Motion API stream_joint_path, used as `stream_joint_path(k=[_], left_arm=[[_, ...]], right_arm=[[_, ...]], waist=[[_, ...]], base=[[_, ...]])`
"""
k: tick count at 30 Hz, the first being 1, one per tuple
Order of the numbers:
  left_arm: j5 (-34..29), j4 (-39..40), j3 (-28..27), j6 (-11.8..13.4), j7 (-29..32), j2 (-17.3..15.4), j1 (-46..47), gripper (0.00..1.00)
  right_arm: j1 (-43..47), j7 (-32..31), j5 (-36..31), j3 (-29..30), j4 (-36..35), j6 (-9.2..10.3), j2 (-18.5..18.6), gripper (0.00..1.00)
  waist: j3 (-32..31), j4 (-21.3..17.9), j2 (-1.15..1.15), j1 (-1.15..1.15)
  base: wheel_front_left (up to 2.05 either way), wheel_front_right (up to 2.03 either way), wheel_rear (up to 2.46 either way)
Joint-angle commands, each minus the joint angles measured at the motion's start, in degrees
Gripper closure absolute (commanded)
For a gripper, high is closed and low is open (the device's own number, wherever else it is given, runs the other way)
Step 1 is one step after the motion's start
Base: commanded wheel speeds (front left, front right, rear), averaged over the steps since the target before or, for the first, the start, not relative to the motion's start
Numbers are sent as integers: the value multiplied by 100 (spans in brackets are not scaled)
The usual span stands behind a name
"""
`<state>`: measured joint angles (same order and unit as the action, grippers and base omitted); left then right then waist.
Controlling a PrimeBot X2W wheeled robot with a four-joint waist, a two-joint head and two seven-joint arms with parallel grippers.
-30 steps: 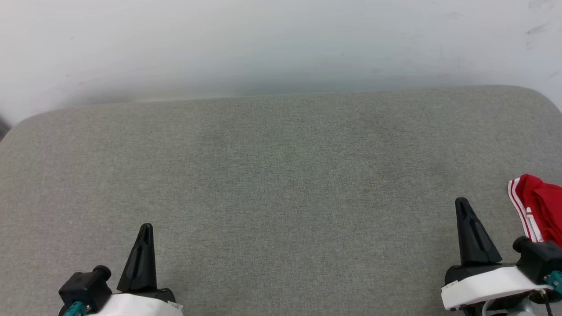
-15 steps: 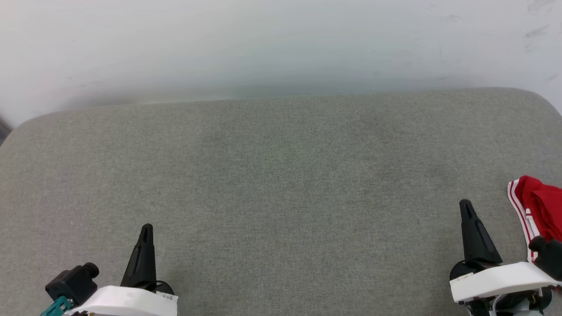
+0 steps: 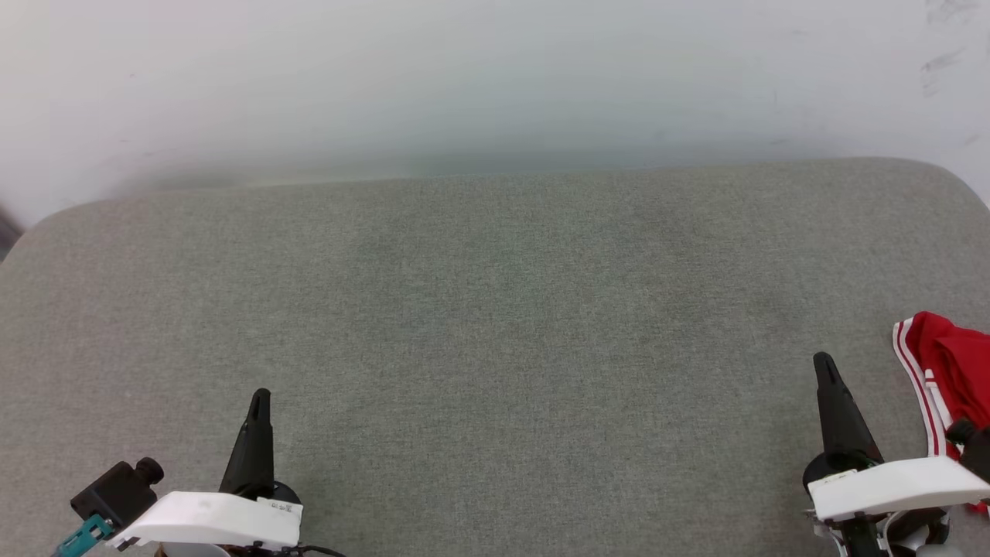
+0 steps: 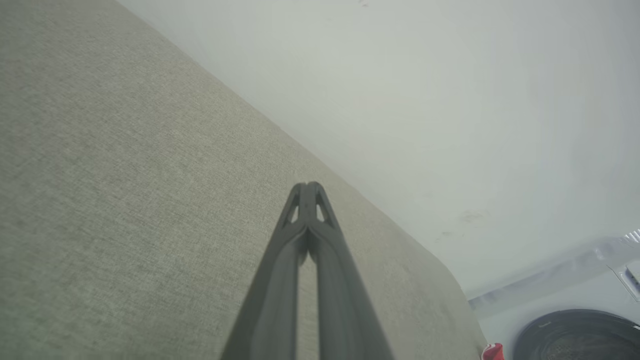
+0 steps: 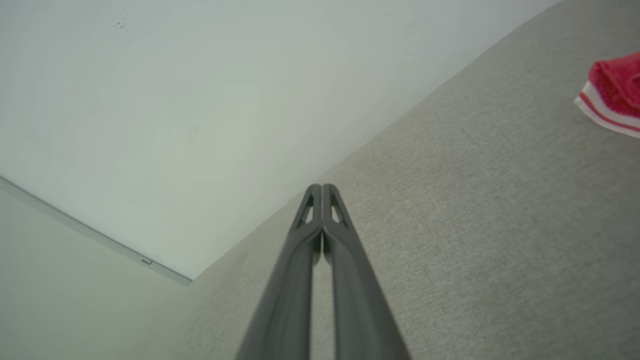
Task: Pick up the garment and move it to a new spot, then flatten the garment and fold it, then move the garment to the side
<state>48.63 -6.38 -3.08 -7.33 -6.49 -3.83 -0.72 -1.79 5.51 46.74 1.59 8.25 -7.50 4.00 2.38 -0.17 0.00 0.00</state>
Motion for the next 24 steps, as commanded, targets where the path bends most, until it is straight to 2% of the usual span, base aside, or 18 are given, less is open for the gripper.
stream_joint_path(k=[1,24], left_arm=[[172,26,-12,-9,34,-54,142,100],[1730,-247,-47,-14,422,-63,348,100]], right_arm=[[-160,-25,182,21,-35,0,54,100],[-268,-372,1814,99,176,0,66,100]], waist=[[-3,0,0,0],[-63,5,0,0]], base=[[0,0,0],[0,0,0]])
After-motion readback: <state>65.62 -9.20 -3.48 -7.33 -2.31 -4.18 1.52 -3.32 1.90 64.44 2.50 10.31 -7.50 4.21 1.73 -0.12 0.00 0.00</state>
